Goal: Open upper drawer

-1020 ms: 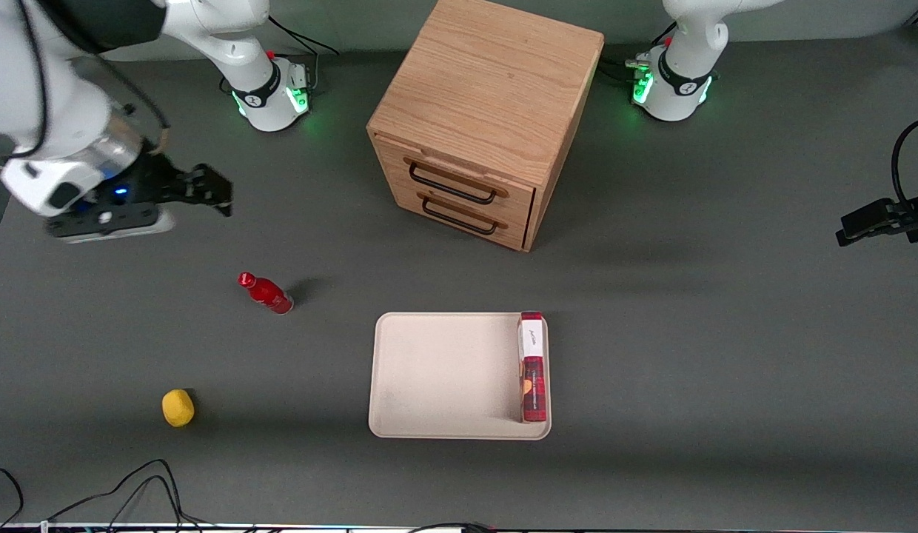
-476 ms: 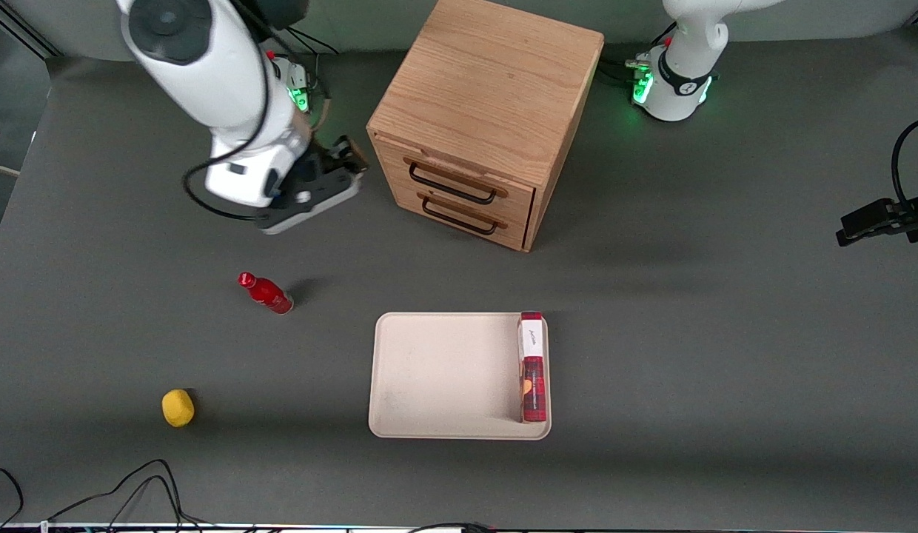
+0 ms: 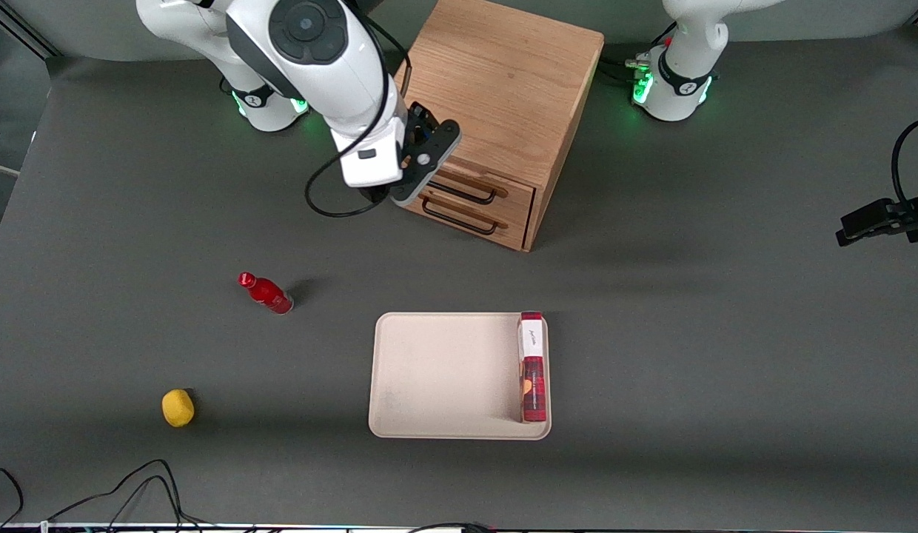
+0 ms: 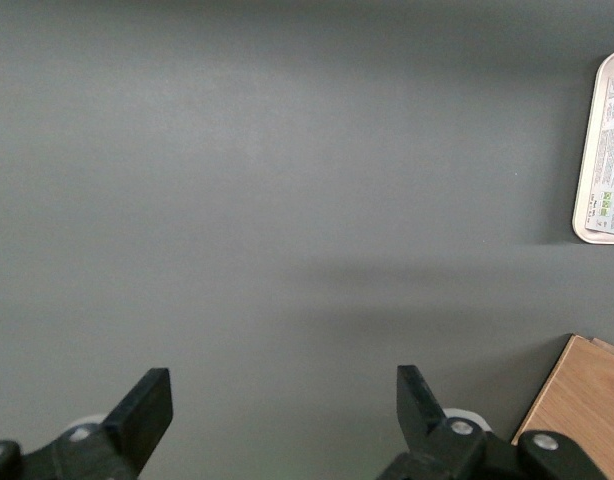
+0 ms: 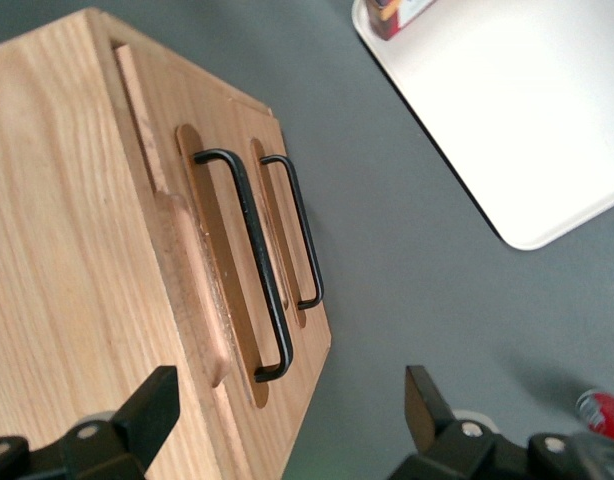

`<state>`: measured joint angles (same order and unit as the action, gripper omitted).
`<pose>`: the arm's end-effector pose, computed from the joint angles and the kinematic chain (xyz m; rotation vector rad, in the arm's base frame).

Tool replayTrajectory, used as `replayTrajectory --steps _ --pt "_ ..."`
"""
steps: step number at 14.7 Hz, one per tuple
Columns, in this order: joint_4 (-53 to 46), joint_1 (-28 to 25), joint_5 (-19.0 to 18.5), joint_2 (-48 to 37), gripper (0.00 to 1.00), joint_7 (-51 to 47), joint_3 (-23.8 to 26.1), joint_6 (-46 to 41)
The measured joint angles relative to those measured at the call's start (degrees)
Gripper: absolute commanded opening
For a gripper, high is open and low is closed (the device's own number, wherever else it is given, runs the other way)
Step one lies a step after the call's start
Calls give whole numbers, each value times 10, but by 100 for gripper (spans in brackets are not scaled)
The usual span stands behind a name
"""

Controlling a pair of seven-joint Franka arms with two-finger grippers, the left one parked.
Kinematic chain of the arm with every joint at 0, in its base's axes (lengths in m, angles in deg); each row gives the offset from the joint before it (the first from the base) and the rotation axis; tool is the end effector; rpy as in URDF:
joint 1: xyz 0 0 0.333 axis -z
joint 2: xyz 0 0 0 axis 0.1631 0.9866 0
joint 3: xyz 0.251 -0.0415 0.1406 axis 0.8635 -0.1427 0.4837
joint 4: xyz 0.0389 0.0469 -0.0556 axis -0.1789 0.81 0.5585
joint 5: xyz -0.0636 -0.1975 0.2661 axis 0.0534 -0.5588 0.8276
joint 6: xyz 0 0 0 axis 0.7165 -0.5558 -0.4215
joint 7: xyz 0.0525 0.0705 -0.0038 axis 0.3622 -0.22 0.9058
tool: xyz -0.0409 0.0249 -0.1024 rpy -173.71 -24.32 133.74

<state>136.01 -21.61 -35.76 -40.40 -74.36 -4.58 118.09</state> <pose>0.4328 0.3852 0.5181 -2.6455 -1.3434 0.1872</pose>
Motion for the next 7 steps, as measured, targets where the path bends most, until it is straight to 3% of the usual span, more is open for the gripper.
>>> replayTrajectory --steps 7 --pt "-4 1 0 17 100 62 3 24"
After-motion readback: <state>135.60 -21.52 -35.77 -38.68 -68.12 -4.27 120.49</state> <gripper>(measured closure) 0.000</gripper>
